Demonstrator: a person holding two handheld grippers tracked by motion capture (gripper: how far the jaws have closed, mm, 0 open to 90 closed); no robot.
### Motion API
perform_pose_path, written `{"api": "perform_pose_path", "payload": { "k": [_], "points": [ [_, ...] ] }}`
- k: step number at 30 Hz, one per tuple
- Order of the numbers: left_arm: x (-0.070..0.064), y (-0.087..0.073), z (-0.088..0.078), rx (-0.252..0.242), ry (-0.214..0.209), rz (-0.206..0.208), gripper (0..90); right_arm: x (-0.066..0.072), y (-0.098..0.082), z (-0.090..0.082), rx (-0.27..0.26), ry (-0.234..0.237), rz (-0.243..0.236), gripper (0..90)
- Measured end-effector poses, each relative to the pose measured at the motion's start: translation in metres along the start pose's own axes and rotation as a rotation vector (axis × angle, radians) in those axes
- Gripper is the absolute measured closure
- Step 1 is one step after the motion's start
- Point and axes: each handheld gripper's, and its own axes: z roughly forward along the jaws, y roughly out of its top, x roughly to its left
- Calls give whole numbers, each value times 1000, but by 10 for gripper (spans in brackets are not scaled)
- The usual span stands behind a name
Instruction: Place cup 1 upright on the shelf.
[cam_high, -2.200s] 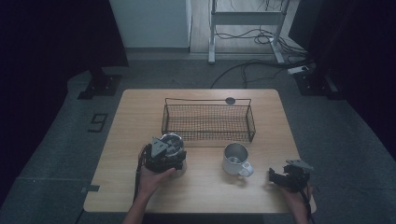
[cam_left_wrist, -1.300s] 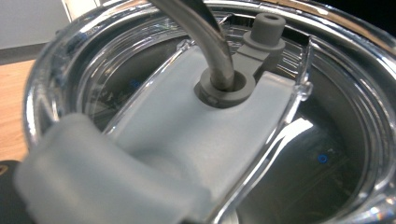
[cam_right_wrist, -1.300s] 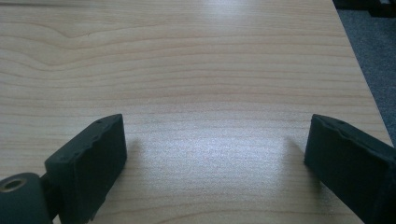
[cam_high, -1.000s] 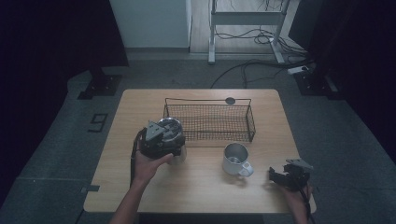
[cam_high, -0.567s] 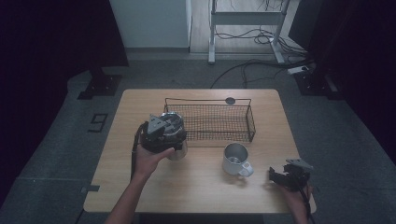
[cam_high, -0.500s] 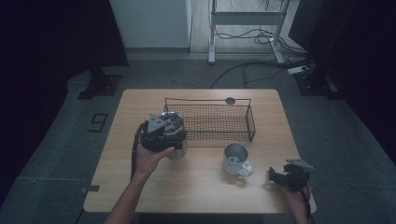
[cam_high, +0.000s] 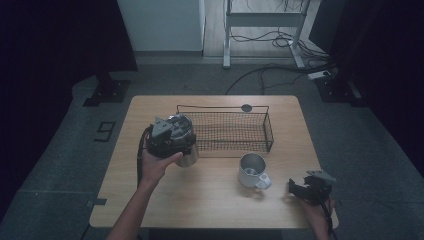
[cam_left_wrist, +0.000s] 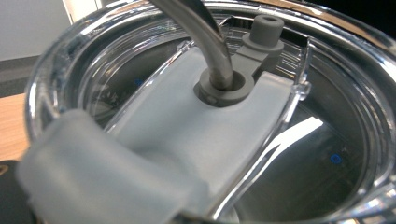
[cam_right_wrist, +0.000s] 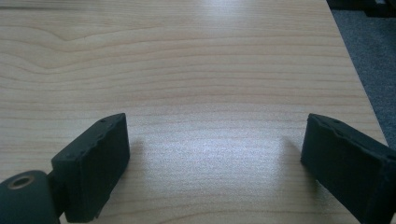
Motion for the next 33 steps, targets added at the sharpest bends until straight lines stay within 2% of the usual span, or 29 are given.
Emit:
{"api": "perform_pose_path", "payload": {
  "k": [5,8,18,33],
  "points": [
    [0,5,1,-1,9,14,39,0,0,0,-1,0,-2,76],
    [-2,8,3,4,21,37,39,0,0,0,-3,-1,0,82],
    [-2,13,11,8,19,35,39,0,0,0,-7,-7,9,99],
    [1,20,31,25,49,37,39,0,0,0,-10,-8,9,101]
  ]
}}
